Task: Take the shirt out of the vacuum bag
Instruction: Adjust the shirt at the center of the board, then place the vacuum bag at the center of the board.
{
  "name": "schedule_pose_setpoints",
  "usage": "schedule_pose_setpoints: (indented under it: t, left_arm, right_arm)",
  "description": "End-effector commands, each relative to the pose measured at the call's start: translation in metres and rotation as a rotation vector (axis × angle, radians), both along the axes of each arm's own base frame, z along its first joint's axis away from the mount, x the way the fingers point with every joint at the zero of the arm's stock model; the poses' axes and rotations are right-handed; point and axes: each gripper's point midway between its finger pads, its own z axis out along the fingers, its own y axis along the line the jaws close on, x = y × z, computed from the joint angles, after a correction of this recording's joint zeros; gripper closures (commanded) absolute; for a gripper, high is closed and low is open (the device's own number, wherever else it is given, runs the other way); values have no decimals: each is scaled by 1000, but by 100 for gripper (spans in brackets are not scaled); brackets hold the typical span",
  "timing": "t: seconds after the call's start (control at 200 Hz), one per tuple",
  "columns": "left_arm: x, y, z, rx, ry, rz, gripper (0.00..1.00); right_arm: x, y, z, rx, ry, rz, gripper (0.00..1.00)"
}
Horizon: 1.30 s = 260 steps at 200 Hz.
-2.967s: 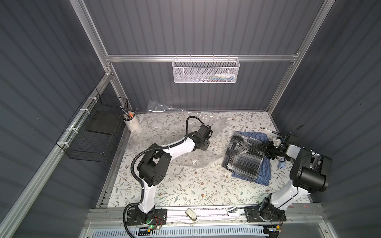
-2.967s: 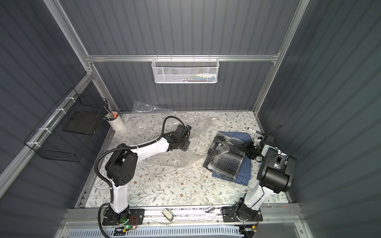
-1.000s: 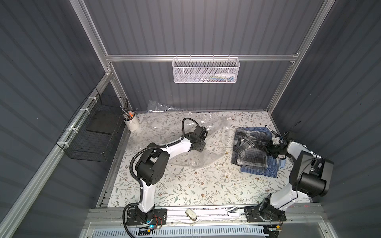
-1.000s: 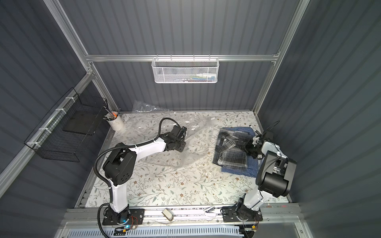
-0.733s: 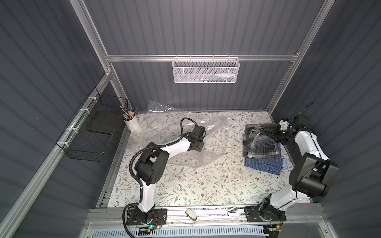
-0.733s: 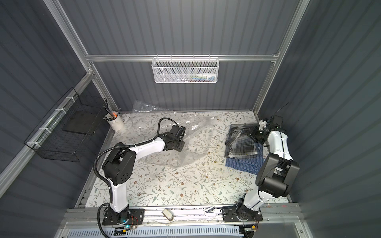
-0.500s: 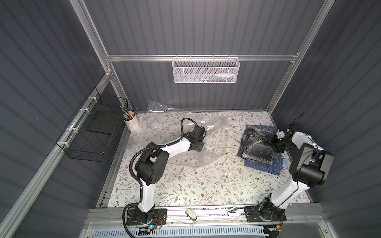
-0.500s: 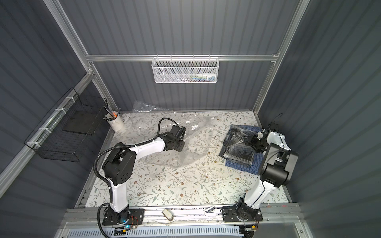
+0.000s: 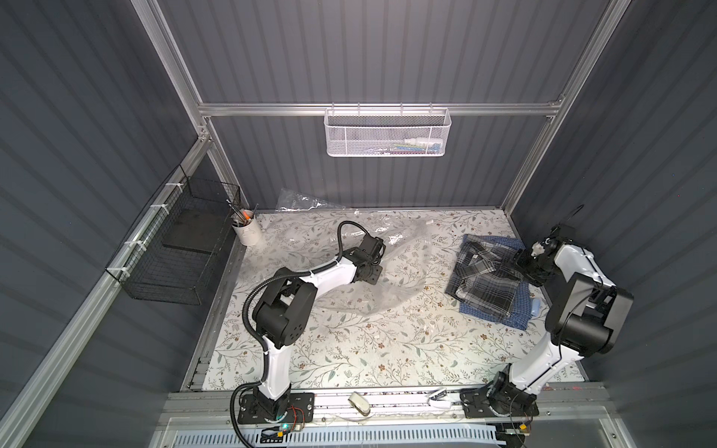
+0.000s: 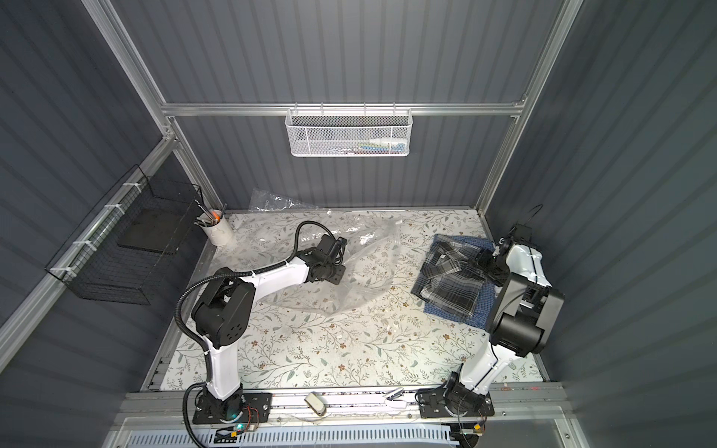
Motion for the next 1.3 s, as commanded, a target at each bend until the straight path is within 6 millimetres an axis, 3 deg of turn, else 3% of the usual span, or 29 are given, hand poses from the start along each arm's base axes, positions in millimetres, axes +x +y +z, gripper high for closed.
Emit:
schedule_pose_setpoints:
  t: [0.0, 0.205, 0.24, 0.3, 0.51, 0.73, 0.8, 0.94, 1.085, 1.296]
  left_arm:
    - [1, 7, 12, -1, -6, -6, 56]
    - [4, 15, 20, 24, -9, -10, 56]
    - [12, 11, 33, 11, -35, -9, 56]
    - [16, 12, 39, 7, -42, -5, 55]
    - [25, 3, 42, -47, -15, 8, 55]
    - [28, 0, 42, -43, 0, 16, 55]
    - [30, 1, 42, -36, 0, 21, 55]
    - [29, 2, 39, -27, 6, 22, 55]
    - [28, 5, 35, -18, 11, 28, 55]
    - [27, 8, 31, -9, 14, 31, 55]
  right_arm:
    - [1, -9, -6, -18, 38, -4, 24]
    - [23, -29, -20, 52, -21, -17, 24]
    - [29, -28, -19, 96, -53, -13, 24]
    - [35, -29, -22, 136, -74, -12, 25]
    - [60, -22, -33, 251, -147, 4, 28]
    - [70, -21, -51, 302, -160, -4, 38]
    - [73, -18, -54, 328, -169, 4, 49]
    - [84, -9, -33, 315, -234, 65, 75]
    - [97, -1, 2, 279, -305, 148, 94]
    - [120, 3, 28, 252, -370, 209, 96]
